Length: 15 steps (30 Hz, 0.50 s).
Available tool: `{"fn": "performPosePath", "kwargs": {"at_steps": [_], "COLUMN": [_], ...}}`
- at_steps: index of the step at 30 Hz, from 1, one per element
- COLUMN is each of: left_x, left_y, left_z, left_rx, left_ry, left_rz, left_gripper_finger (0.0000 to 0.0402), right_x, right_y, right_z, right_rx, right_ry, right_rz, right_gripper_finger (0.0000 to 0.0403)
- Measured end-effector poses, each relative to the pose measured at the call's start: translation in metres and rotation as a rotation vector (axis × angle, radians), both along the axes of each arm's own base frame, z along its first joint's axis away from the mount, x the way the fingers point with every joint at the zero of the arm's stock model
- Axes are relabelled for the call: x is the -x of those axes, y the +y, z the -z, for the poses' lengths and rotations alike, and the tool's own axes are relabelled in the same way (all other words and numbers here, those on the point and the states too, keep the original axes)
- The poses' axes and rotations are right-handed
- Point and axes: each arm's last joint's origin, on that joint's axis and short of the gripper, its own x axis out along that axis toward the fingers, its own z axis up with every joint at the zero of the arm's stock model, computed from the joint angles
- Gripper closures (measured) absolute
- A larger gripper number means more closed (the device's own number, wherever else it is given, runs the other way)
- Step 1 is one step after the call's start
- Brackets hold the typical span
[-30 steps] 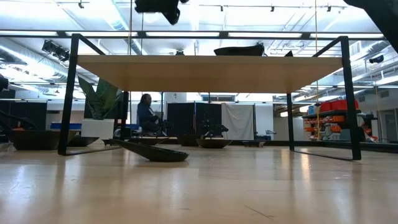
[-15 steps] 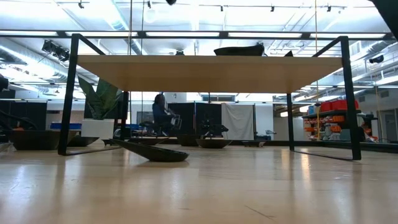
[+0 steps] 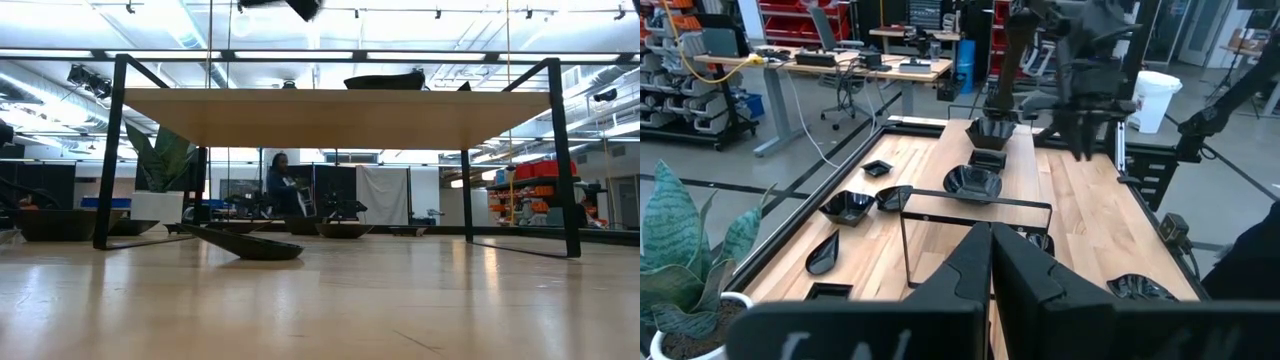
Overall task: Pick & Place Mini shaped plates
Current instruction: Stack the square plate on top of the square plate on the shelf
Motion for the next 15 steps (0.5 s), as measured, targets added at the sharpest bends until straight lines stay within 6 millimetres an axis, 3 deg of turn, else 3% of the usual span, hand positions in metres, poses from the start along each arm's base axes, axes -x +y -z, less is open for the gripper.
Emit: {"fn": "performPosePath", "kwargs": {"at_steps": [9,15], "left_x": [0.000,0.000], "left_y": [0.000,0.000], "left_z": [0.000,0.000], "left_rx": [0.000,0.000], "left_ry": [-0.001,0.000], "left_rz": [0.000,0.000], "left_gripper_finger": [0.0383,0.0383], "right_x": [0.057,0.107], "right_y": [-0.039,-0.090], "right_z": [-0.013,-0.034], "right_rx": [-0.029,0.001], "right_ry": [-0.054,-0.112], "right_rz": [0.083,0.236], "right_gripper_finger": [0.0326,0.0326]}}
